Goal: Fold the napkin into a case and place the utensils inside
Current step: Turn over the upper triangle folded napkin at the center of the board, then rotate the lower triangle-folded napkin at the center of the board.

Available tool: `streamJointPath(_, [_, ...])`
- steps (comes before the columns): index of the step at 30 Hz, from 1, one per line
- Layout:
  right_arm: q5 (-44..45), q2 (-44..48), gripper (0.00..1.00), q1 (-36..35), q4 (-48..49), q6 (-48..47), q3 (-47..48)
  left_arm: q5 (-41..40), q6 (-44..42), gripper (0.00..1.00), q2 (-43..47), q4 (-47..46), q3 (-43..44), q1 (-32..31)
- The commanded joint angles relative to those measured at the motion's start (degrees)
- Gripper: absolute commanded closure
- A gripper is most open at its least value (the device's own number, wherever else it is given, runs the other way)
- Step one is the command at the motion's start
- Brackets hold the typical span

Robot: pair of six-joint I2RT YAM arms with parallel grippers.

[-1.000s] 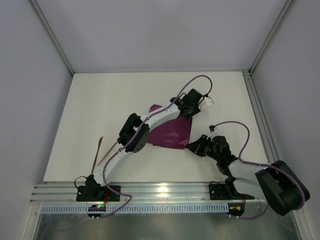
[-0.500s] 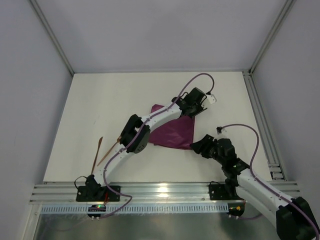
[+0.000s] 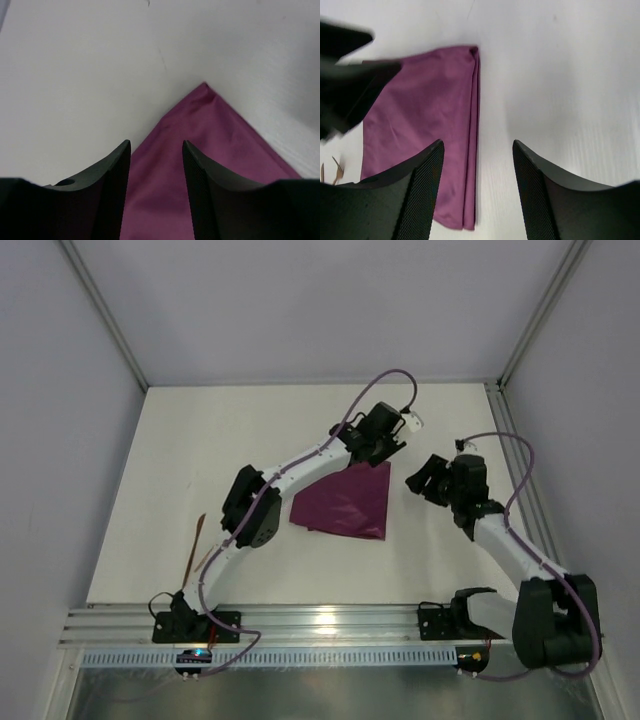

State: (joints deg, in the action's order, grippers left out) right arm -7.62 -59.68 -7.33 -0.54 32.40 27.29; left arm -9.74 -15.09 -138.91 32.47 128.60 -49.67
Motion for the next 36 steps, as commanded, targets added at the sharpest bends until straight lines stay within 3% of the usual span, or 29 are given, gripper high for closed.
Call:
streamJointPath(1, [-9.5, -11.7, 0.39, 5.2, 0.9, -7.6, 11.8, -2.4, 3.6, 0.52, 14.2, 0.4, -8.1, 2.9])
streamJointPath(5, [-11.6, -24.2, 0.42, 6.0, 0.9, -11.7, 21.6, 1.3, 3.1, 0.5, 25.0, 1.3, -20.6, 3.8])
streamJointPath(8, [-14.3, -34.0, 0.43, 6.0, -3.8, -15.8, 30.4, 9.5, 2.0, 0.41, 30.1, 6.2, -26.5, 2.7])
streamJointPath(13, [-19.4, -45.5, 0.42, 6.0, -7.6, -20.3, 38.9, 7.0, -2.6, 0.36, 30.6, 4.0, -35.7, -6.5])
streamJointPath(17, [-20.2, -50.6, 0.41, 5.5, -10.5, -22.4, 43.2, 5.3, -5.3, 0.34, 25.6, 2.3, -35.5, -12.2])
streamJointPath(27, [-19.5, -56.0, 0.42, 1.5, -17.7, -25.2, 49.4, 7.5, -3.0, 0.32, 18.4, 0.9, -32.2, -15.7])
streamJointPath(33, [-17.4, -55.3, 0.43, 1.4, -18.3, -24.8, 48.6, 11.8, -1.2, 0.34, 21.7, 2.0, -36.3, -15.7])
streamJointPath(36, [-17.7, -55.5, 0.48, 1.4, -19.0, -24.1, 48.5, 14.3, -1.0, 0.37, 24.8, 6.9, -36.9, -15.6])
